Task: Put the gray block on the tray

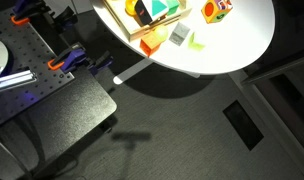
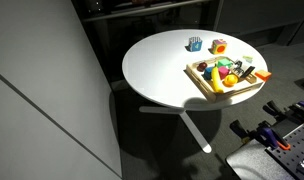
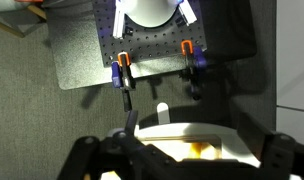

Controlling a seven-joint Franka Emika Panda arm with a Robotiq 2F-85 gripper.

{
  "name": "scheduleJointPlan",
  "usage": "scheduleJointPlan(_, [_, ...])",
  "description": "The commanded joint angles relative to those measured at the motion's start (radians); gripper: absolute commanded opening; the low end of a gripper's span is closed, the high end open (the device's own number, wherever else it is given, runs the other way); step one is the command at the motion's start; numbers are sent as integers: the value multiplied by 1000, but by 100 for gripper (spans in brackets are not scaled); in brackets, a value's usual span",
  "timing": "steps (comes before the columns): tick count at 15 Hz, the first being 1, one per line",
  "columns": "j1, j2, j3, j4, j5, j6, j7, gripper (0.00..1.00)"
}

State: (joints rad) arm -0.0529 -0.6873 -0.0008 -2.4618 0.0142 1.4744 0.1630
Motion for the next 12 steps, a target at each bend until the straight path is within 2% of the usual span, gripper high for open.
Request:
scheduleJointPlan(1, [-11,37,7,37,9,28,17,100])
scheduleJointPlan(12, [-23,243,3,164,10,220,83,100])
